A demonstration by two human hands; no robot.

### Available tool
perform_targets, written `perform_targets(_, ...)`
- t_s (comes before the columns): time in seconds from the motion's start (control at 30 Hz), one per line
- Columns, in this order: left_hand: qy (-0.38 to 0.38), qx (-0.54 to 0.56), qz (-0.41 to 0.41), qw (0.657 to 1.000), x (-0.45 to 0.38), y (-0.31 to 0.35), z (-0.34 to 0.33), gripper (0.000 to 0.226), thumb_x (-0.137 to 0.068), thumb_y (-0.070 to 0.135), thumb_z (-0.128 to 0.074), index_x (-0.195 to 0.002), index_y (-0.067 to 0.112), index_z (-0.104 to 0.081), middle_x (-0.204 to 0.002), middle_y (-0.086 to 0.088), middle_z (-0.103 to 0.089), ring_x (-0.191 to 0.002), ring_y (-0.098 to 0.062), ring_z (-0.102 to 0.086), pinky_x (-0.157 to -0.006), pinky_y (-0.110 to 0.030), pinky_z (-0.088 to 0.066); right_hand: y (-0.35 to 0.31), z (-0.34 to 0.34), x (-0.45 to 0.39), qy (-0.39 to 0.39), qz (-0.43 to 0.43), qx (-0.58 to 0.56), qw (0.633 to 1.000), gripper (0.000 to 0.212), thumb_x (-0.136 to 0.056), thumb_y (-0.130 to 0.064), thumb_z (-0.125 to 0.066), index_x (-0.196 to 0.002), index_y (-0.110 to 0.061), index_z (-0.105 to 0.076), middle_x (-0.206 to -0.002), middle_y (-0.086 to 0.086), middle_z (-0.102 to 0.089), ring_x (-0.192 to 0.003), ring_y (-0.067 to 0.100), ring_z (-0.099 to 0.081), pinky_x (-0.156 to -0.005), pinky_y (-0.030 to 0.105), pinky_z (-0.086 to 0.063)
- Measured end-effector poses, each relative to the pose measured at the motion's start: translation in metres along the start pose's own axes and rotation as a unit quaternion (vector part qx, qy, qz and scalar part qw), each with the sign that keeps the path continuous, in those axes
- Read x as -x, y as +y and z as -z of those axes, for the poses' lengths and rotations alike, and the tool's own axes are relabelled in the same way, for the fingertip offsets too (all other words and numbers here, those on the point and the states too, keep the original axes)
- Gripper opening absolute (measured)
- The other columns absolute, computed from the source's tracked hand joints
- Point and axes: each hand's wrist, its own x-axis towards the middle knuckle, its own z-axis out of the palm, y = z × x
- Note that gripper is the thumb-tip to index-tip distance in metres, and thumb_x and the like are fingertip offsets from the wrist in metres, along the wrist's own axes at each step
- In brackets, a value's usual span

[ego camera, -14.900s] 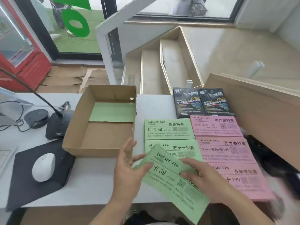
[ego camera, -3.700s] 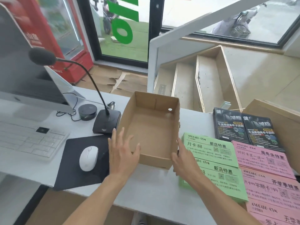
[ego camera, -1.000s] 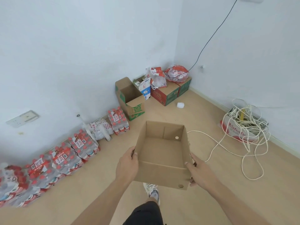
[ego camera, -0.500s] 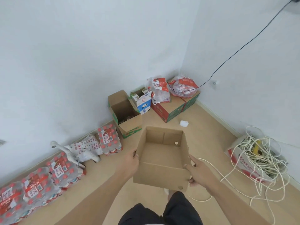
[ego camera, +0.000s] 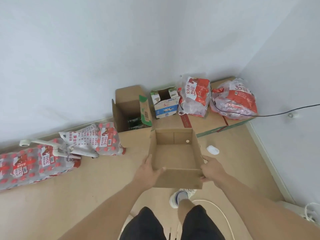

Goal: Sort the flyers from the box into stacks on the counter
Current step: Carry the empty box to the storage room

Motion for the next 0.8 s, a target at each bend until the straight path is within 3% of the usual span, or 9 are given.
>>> perform_targets(0.07,-0.012,-0.094,-0.02,0.995,-0.036,0.008,-0.018,0.082,-0.094,0.057,-0.059,-0.16,0.023,-0.024,-0.168,0.0,-0.014,-0.154,-0.022,-0.017,-0.124,-0.035,-0.02,-0.003,0.008,-0.055,0.011,-0.009,0.028,0.999,0.066,-0.086,-0.002,-0.04,-0.146,-0.029,-0.051,-0.084,-0.001,-0.07,-0.066,0.032,-0.074,-0.072,0.042,-0.063)
perform_targets(0.1,-0.041,-0.133,-0.036,0.99,-0.054,0.009,-0.029,0.075,-0.095,0.05,-0.06,-0.158,0.024,-0.028,-0.168,-0.001,-0.015,-0.155,-0.021,-0.014,-0.124,-0.031,-0.016,-0.001,0.009,-0.081,0.018,-0.009,0.049,0.999,0.065,-0.086,-0.004,-0.042,-0.145,-0.03,-0.052,-0.083,0.002,-0.072,-0.068,0.031,-0.074,-0.076,0.042,-0.063)
perform_targets(0.2,-0.124,-0.138,-0.029,0.982,-0.107,0.007,-0.063,0.068,-0.091,0.04,-0.066,-0.152,0.033,-0.039,-0.159,0.005,-0.034,-0.153,-0.017,-0.023,-0.123,-0.029,-0.022,0.01,0.004,-0.156,0.025,-0.002,0.108,0.994,0.058,-0.089,-0.012,-0.048,-0.143,-0.032,-0.054,-0.089,0.006,-0.075,-0.083,0.028,-0.073,-0.085,0.037,-0.057)
perform_targets(0.27,-0.123,-0.129,-0.008,0.984,-0.142,-0.001,-0.086,0.064,-0.09,0.043,-0.065,-0.15,0.037,-0.042,-0.153,0.008,-0.036,-0.147,-0.017,-0.032,-0.12,-0.031,-0.028,0.022,-0.008,-0.204,0.023,0.006,0.105,0.994,0.055,-0.089,-0.016,-0.05,-0.141,-0.033,-0.056,-0.095,0.009,-0.075,-0.09,0.03,-0.072,-0.086,0.038,-0.056)
perform_targets(0.37,-0.108,-0.211,-0.005,0.971,-0.19,-0.019,-0.117,0.066,-0.096,0.041,-0.057,-0.156,0.033,-0.031,-0.146,-0.002,-0.038,-0.139,-0.022,-0.038,-0.114,-0.035,-0.036,0.042,-0.032,-0.266,0.027,0.005,0.098,0.995,0.056,-0.09,-0.016,-0.05,-0.142,-0.037,-0.054,-0.097,0.006,-0.074,-0.093,0.028,-0.071,-0.082,0.035,-0.056)
perform_targets(0.53,-0.172,-0.187,0.052,0.966,-0.258,-0.049,-0.165,0.092,-0.098,0.039,-0.057,-0.162,0.026,0.008,-0.153,-0.003,-0.046,-0.129,-0.023,-0.055,-0.109,-0.035,-0.043,0.066,-0.07,-0.351,0.033,0.008,0.102,0.994,0.059,-0.092,-0.012,-0.047,-0.144,-0.04,-0.052,-0.101,0.004,-0.075,-0.093,0.023,-0.069,-0.079,0.031,-0.054)
perform_targets(0.67,-0.163,-0.141,0.076,0.973,-0.309,-0.068,-0.191,0.093,-0.098,0.039,-0.059,-0.161,0.028,0.009,-0.149,-0.005,-0.051,-0.113,-0.024,-0.064,-0.097,-0.033,-0.05,0.077,-0.095,-0.408,0.044,-0.002,0.1,0.994,0.057,-0.09,-0.01,-0.047,-0.14,-0.036,-0.057,-0.115,0.006,-0.073,-0.103,0.028,-0.068,-0.086,0.036,-0.056)
perform_targets(0.8,-0.154,-0.152,0.085,0.973,-0.347,-0.09,-0.212,0.093,-0.097,0.04,-0.059,-0.162,0.025,0.006,-0.155,-0.009,-0.045,-0.127,-0.025,-0.058,-0.104,-0.035,-0.046,0.094,-0.114,-0.459,0.035,-0.045,0.044,0.997,0.052,-0.083,-0.007,-0.052,-0.127,-0.029,-0.069,-0.118,0.009,-0.072,-0.1,0.034,-0.07,-0.092,0.042,-0.057)
